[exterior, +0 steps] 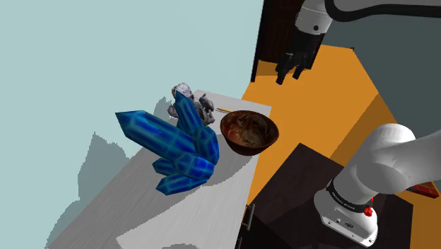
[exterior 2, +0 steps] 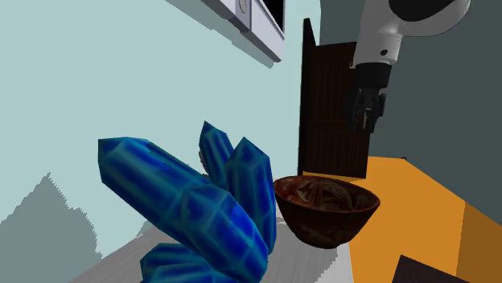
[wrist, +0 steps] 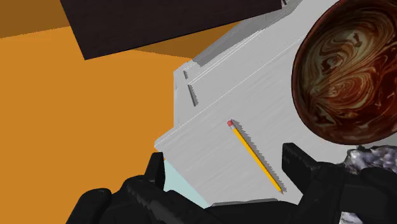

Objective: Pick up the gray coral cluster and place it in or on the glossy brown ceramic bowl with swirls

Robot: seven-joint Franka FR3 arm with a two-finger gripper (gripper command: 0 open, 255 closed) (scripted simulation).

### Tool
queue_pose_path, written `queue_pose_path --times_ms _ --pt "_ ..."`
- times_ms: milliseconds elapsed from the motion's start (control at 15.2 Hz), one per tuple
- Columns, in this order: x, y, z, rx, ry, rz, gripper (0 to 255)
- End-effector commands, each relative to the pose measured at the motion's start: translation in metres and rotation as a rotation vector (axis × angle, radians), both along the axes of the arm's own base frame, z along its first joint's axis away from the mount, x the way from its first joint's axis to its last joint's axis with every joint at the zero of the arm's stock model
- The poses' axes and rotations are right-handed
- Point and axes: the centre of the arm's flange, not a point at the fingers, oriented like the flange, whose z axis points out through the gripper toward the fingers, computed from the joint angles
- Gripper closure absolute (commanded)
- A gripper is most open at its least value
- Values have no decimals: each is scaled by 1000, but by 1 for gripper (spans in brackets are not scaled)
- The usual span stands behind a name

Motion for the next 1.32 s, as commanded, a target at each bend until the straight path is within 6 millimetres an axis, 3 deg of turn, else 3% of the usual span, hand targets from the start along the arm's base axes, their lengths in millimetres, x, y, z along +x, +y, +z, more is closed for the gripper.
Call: queue_pose_path --times_ms 0,1254 --pt "0 0 0 0 0 0 0" --pt "180 199 -19 -84 97 223 0"
